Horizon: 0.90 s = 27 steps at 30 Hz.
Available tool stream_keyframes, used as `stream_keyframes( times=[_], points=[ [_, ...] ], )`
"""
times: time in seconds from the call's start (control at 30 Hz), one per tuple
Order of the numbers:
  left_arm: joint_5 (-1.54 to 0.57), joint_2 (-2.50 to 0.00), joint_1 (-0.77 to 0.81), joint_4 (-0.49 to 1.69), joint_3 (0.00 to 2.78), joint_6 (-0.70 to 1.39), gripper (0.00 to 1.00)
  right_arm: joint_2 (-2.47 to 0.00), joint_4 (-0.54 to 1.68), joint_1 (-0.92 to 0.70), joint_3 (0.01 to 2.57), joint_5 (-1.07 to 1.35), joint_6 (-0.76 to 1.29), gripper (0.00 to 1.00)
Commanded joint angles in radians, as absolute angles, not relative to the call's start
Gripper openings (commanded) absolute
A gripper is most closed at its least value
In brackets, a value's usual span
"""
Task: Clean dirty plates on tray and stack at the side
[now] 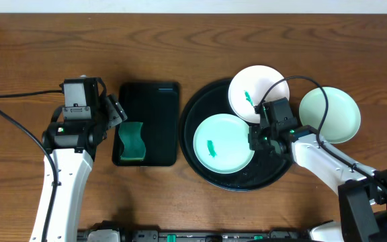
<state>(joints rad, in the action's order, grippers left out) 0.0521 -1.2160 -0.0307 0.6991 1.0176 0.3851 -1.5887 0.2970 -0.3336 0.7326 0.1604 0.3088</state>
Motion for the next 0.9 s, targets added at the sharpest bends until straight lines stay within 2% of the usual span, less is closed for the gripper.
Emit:
stream_keyframes(
  times=[0.0, 0.13, 0.37, 0.87],
  points=[
    [0.065, -1.216, -0.029, 0.699, 1.034, 0.386, 0.79, -1.587, 0.295, -0.334, 0.728, 0.139, 0.316, 0.18],
    [0.065, -1.216, -0.029, 0.699, 1.034, 0.386, 0.79, -1.579, 0.296, -0.334, 0.727, 0.139, 0.316, 0.17],
    [0.065, -1.216, -0.029, 0.699, 1.034, 0.386, 0.79, -1.577, 0.297, -0.334, 0.727, 0.139, 0.316, 0.02],
    [0.065, -1.216, -0.029, 0.699, 1.034, 0.386, 0.79, -1.576, 0.303, -0.335, 0.727, 0.139, 0.317, 0.01]
  ],
)
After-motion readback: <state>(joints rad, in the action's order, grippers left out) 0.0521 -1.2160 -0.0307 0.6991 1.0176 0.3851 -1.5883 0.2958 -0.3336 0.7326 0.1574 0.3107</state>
